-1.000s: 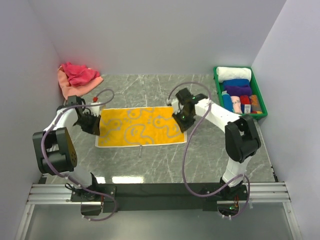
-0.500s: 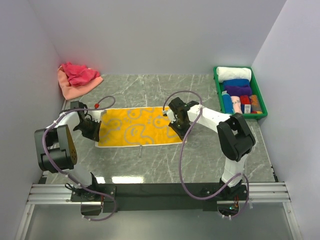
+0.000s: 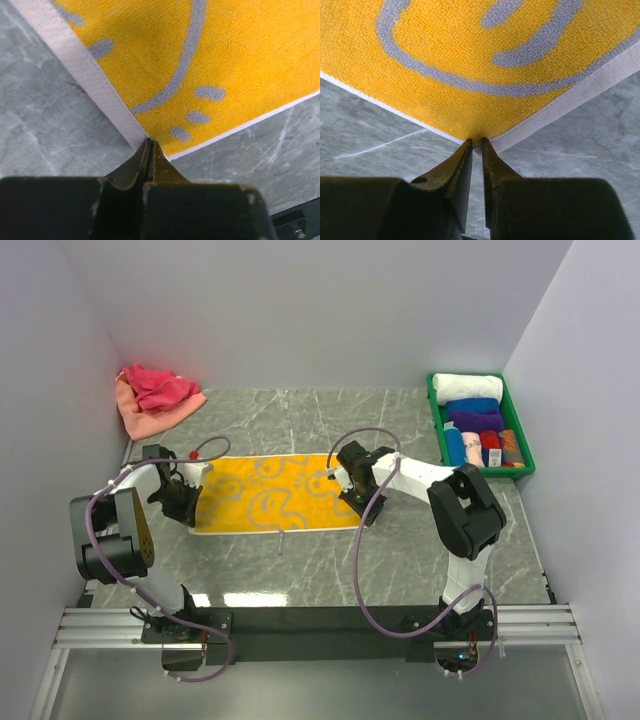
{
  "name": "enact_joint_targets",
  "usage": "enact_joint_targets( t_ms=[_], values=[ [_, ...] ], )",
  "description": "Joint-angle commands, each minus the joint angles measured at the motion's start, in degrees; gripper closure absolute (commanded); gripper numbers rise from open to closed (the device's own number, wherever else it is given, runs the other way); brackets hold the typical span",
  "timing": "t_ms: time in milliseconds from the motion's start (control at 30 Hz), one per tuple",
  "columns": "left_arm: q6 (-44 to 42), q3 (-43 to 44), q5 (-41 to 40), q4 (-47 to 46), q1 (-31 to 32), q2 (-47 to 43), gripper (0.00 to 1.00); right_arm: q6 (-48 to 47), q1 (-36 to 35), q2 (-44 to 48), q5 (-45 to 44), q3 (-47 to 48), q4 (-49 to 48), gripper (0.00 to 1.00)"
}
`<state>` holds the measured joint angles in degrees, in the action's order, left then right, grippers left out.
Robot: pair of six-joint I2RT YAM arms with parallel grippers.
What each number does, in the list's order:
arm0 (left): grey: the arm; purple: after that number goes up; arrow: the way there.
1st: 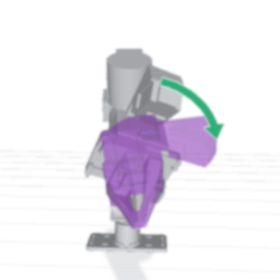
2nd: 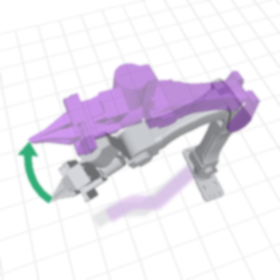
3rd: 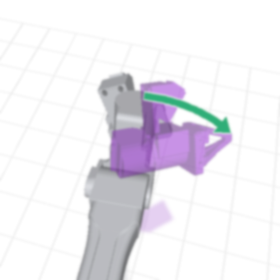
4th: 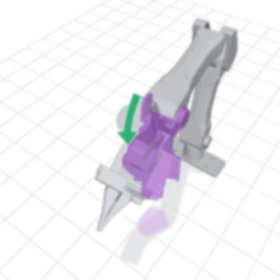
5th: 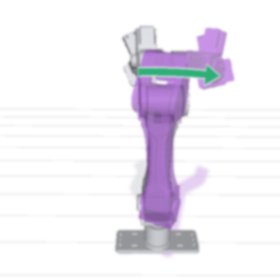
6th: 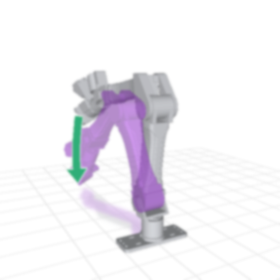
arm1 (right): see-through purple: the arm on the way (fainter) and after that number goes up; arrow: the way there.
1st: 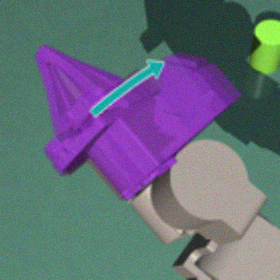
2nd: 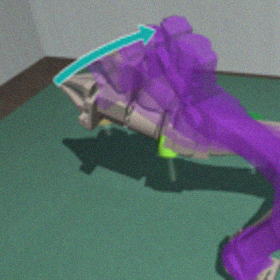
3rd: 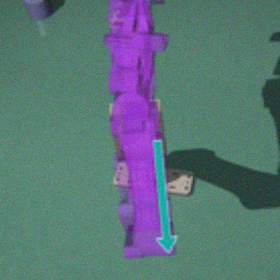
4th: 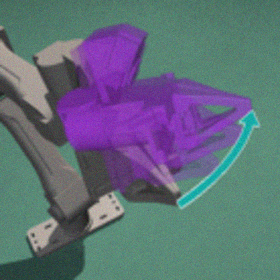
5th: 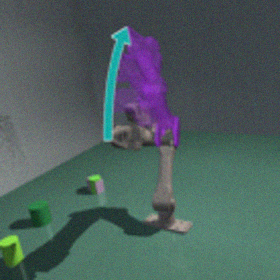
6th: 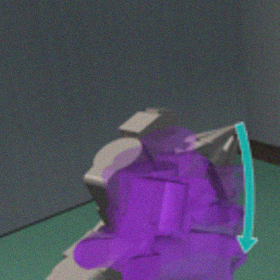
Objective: Roll the towels
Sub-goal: Flatten the towel, then fold the towel
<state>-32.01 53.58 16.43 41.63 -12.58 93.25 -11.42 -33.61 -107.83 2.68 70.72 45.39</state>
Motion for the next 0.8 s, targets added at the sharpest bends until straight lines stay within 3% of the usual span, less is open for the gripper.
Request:
enact_joint_targets(
  t_ms=[0, 167, 300, 400, 467, 533, 767],
  values=[
    [-2.6, -2.3, -7.4, -2.6, -1.7, 0.7, 0.99, -1.1, 0.9, -1.7, -2.6, -3.4, -0.7, 0.8],
    [-4.6, 0.8, -7.3, -0.8, -5.3, 3.5, 0.99, -2.5, 1.1, 0.2, -0.7, -4.5, 1.4, 0.83],
    [-5.7, 3.6, -0.9, 3.0, -5.0, 3.3, 0.99, -2.7, 1.0, 1.5, 4.2, -1.7, 3.7, 0.79],
    [-7.3, 6.7, 5.8, 7.8, -4.7, 1.9, 0.92, -3.1, 1.0, 2.4, 8.2, 2.4, 5.7, 0.64],
    [-8.7, 9.8, 9.6, 10.9, -4.6, 0.6, 0.8, -3.0, 1.1, 3.6, 9.2, 4.6, 6.1, 0.47],
    [-7.6, 13.6, 13.2, 11.5, -4.7, -0.9, 0.67, -2.4, 2.2, 5.2, 10.1, 8.5, 6.0, 0.36],
    [-0.4, 27.6, 16.6, 6.9, -4.6, 4.6, 0.52, 0.4, 9.9, 1.7, 9.0, 22.7, 3.2, 0.36]
  ],
)
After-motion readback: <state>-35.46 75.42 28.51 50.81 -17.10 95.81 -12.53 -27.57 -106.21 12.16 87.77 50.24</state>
